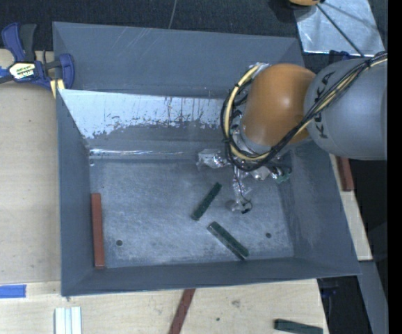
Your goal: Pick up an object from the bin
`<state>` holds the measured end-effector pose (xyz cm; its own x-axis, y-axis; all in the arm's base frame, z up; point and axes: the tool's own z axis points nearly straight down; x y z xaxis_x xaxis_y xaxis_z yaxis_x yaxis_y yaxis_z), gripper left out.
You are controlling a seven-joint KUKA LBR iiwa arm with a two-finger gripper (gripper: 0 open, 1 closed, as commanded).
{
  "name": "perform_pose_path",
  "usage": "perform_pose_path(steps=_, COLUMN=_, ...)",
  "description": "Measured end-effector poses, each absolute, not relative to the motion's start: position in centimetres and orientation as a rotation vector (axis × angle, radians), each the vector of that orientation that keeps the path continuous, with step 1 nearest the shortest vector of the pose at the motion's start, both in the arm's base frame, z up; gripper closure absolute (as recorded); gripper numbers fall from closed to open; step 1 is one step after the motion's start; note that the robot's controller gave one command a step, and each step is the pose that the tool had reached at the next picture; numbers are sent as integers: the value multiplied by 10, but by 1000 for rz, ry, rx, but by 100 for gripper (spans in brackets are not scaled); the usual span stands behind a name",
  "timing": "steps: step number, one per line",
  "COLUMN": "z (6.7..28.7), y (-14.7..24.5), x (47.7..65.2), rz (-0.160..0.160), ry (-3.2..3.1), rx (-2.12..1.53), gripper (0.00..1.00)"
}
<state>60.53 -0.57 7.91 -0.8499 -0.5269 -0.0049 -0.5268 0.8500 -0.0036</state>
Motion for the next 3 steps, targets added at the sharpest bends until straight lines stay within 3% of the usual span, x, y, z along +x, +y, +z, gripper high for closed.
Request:
perform_pose_path(steps=1, z=71, y=-2, x=590, rz=0, ry=2955, rx=-1071, gripper=100)
perform_pose_path(steps=2, z=71, y=-2, x=590, rz=0, ry=2954, rx=-1072, gripper=100)
perform_pose_path(steps=3, z=122, y=-5, x=592, rz=3, ry=2958, rx=-1066, gripper=100)
